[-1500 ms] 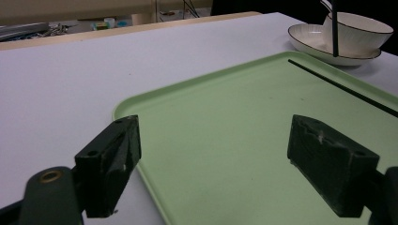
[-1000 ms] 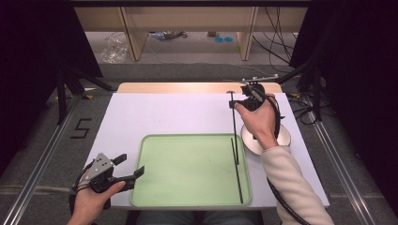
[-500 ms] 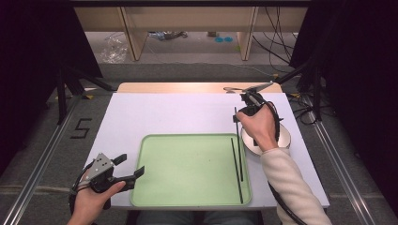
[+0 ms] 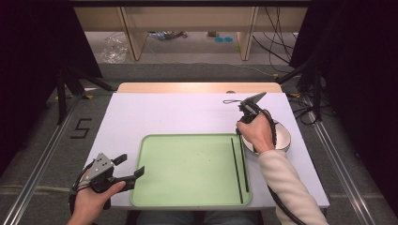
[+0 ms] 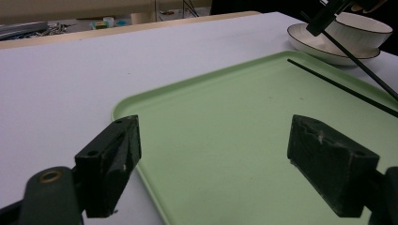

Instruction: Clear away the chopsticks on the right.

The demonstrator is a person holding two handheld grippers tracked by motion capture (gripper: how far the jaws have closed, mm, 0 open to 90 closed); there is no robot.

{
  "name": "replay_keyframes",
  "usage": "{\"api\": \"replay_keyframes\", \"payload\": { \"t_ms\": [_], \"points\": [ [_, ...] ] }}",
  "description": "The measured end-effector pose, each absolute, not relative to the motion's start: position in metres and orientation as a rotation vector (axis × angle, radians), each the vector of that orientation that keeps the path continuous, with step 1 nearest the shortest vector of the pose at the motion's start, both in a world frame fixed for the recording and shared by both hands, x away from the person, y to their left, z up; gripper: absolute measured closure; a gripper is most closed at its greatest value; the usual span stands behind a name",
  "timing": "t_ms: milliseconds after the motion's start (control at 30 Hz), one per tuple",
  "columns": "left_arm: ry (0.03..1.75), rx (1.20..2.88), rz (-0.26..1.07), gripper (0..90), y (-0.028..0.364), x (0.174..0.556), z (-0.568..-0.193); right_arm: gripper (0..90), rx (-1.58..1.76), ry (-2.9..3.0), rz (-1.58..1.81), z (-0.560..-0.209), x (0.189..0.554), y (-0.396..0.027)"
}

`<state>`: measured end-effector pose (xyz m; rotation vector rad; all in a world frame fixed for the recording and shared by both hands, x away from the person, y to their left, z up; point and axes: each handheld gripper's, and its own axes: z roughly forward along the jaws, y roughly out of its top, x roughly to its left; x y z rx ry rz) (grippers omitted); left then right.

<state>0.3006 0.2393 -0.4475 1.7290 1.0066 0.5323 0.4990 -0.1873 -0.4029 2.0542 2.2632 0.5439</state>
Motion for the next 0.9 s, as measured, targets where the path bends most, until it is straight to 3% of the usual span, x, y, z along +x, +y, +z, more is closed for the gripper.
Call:
{"api": "replay_keyframes", "payload": {
  "t_ms": [900],
  "points": [
    [1.010,1.732,0.534,17.7,0.240,0.301,-0.448,86.6,2.155,2.299,0.268,-0.435,0.497,-0.173]
  ]
}}
